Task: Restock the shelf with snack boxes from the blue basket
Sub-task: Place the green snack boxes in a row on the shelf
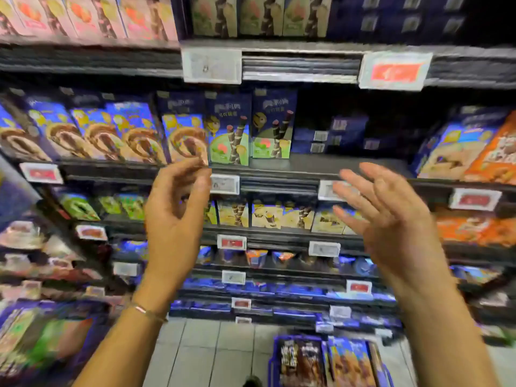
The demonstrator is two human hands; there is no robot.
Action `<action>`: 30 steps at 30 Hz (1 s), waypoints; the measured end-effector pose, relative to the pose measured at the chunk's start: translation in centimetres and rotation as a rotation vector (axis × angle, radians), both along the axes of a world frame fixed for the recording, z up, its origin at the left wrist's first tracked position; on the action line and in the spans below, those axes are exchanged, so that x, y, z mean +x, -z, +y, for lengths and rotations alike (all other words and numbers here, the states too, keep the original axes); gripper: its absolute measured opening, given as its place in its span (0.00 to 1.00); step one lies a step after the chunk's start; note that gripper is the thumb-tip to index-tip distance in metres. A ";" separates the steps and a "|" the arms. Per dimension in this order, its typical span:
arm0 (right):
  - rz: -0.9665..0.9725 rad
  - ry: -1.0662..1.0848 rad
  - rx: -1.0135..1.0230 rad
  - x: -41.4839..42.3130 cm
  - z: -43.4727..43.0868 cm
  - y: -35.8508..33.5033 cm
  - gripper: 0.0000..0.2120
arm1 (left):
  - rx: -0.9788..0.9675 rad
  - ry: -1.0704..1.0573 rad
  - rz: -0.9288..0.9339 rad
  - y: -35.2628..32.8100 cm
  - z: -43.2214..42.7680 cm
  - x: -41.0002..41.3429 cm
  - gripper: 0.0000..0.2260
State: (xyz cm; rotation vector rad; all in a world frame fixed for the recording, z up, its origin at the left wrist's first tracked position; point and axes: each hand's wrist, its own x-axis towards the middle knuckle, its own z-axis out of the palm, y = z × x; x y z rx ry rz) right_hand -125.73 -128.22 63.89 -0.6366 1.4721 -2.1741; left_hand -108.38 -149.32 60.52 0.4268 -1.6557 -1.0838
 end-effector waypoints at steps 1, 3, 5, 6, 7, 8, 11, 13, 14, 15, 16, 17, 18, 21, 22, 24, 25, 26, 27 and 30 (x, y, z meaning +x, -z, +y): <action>-0.075 0.026 0.079 0.9 1.3 2.9 0.24 | 0.105 0.018 -0.066 3.0 1.3 0.9 0.11; -0.200 0.065 0.241 2.9 3.9 8.4 0.21 | 0.294 0.086 -0.211 9.1 4.2 2.3 0.08; -0.312 0.072 0.394 4.6 7.0 13.8 0.10 | 0.440 0.123 -0.358 14.8 7.9 3.8 0.05; -0.372 0.075 0.465 5.3 8.7 16.2 0.05 | 0.507 0.127 -0.417 17.4 9.8 4.6 0.06; -0.421 0.077 0.526 5.9 10.4 18.6 0.05 | 0.576 0.145 -0.474 19.6 11.8 5.5 0.06; -0.460 0.083 0.585 6.4 12.0 20.8 0.06 | 0.642 0.166 -0.532 21.7 13.7 6.4 0.05; -0.541 0.109 0.769 8.0 16.5 25.9 0.06 | 0.779 0.209 -0.713 27.1 19.0 8.6 0.04; -0.578 0.113 0.864 8.3 19.1 29.2 0.12 | 0.858 0.213 -0.784 29.5 21.8 9.1 0.04; -0.590 0.098 0.907 8.4 20.4 30.7 0.13 | 0.893 0.202 -0.803 30.6 23.1 9.2 0.04; -0.608 0.073 0.940 8.3 21.5 32.2 0.13 | 0.919 0.203 -0.815 31.5 24.2 9.1 0.04; -0.623 0.037 0.969 7.9 22.5 33.8 0.14 | 0.943 0.207 -0.826 32.5 25.2 8.9 0.05; -0.640 -0.006 0.995 7.5 23.4 35.6 0.14 | 0.976 0.201 -0.845 33.7 26.2 8.6 0.07; -0.654 -0.043 1.010 7.1 24.1 37.5 0.16 | 1.011 0.185 -0.870 35.1 27.1 8.1 0.08; -0.670 -0.111 1.019 5.7 25.1 43.9 0.19 | 1.081 0.196 -0.923 40.1 28.8 5.7 0.12; -0.672 -0.123 1.038 5.3 25.1 46.5 0.19 | 1.095 0.200 -0.938 42.4 29.2 4.9 0.14; -0.664 -0.118 1.080 4.1 24.7 52.0 0.17 | 1.124 0.192 -0.937 47.1 29.6 3.2 0.17; -0.669 -0.111 1.086 3.5 24.4 54.9 0.14 | 1.130 0.196 -0.934 49.8 29.6 2.5 0.18; -0.681 -0.116 1.093 3.0 24.1 57.8 0.08 | 1.131 0.198 -0.939 52.6 29.7 1.9 0.18; -0.690 -0.122 1.098 2.5 23.7 60.8 0.06 | 1.125 0.198 -0.949 55.4 29.7 1.3 0.17; -0.700 -0.077 1.114 0.9 22.5 69.8 0.12 | 1.109 0.175 -0.976 63.9 29.5 -0.6 0.17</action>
